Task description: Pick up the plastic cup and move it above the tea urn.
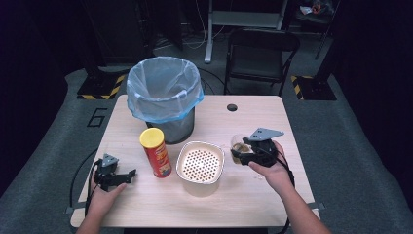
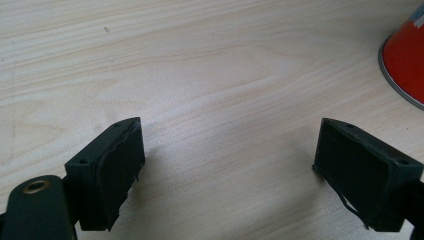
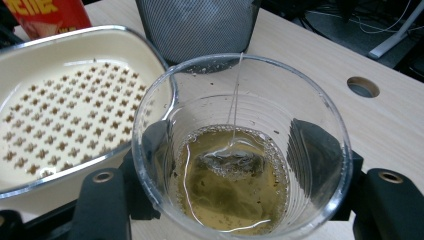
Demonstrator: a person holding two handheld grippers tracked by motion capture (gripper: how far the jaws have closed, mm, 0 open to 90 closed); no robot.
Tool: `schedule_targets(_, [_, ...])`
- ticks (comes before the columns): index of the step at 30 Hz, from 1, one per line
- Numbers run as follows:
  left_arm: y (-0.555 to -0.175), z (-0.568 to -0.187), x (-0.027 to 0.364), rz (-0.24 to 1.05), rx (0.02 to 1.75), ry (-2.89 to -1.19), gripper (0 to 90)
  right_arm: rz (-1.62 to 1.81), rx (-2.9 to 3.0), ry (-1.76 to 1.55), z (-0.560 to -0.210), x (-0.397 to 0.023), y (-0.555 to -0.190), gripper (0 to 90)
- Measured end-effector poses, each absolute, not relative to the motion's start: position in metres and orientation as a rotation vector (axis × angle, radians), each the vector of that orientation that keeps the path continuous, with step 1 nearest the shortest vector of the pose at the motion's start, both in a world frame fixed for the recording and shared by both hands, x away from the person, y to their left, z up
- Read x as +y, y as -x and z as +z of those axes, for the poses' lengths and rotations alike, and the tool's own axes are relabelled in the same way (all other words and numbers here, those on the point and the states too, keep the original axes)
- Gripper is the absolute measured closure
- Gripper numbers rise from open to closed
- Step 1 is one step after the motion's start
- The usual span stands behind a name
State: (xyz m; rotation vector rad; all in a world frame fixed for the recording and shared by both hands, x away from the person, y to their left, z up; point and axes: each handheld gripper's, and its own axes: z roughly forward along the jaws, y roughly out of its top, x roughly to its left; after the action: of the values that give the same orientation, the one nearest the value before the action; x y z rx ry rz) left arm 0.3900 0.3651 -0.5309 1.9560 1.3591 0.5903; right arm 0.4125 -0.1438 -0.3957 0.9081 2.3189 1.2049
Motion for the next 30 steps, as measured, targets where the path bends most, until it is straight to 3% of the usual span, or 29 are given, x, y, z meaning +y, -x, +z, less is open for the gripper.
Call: schedule_targets(30, [-0.390,-0.531,0.365,0.590,1.360,-1.955,12.1,1.210,2.322,-0.877,-0.358,-0.128,-0.439,34.9])
